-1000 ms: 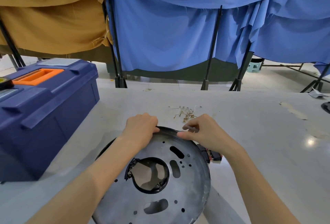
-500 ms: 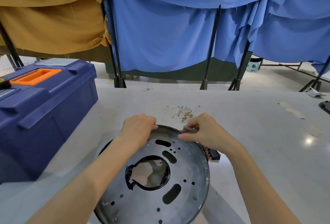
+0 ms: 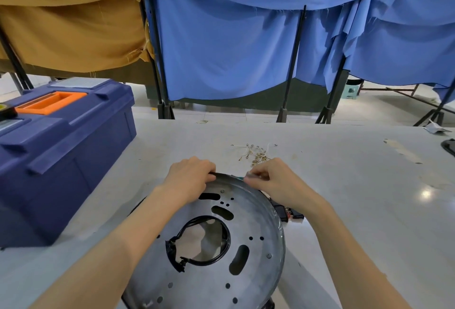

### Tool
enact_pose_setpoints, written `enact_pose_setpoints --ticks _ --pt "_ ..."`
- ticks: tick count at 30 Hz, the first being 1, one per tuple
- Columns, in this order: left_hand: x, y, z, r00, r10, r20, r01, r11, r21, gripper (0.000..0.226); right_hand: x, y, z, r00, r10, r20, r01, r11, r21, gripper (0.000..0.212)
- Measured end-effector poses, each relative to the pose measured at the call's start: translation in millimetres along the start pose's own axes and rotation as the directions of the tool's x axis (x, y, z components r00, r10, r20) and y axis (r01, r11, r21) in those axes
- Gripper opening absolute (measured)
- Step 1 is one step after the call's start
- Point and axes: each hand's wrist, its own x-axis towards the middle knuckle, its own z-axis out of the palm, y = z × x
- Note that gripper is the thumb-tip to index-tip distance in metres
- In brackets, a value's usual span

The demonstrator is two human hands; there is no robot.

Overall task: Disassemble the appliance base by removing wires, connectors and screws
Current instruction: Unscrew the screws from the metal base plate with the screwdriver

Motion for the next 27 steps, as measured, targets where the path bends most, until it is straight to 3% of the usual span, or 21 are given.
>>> enact_pose_setpoints --ticks 4,6,12,20,27 --pt "-2 0 -4 1.000 -0.012 0.010 0.012 1.000 0.025 0.019 0 -10 -1 0.940 -0.035 -0.338 0.081 0.989 0.122 0.027" --pt "-2 0 -6 1.000 -0.009 0.021 0.009 1.000 0.027 0.015 0 -20 -3 0.897 -0.065 -0.438 0.167 0.966 0.198 0.024" --pt "-5 0 -2 0.999 -0.005 0.039 0.003 0.999 0.052 0.016 -4 -28 6 0.945 -0.045 -0.325 0.188 0.886 0.423 0.010" --pt "-10 -6 13 0.999 0.031 -0.018 -0.031 0.999 -0.043 0.006 3 -25 27 0.962 -0.013 -0.274 0.122 0.915 0.384 0.008" --pt "-9 -8 17 0.998 0.038 -0.048 -0.039 0.999 -0.030 0.010 6 -22 29 0.959 -0.008 -0.282 0.115 0.924 0.364 0.009"
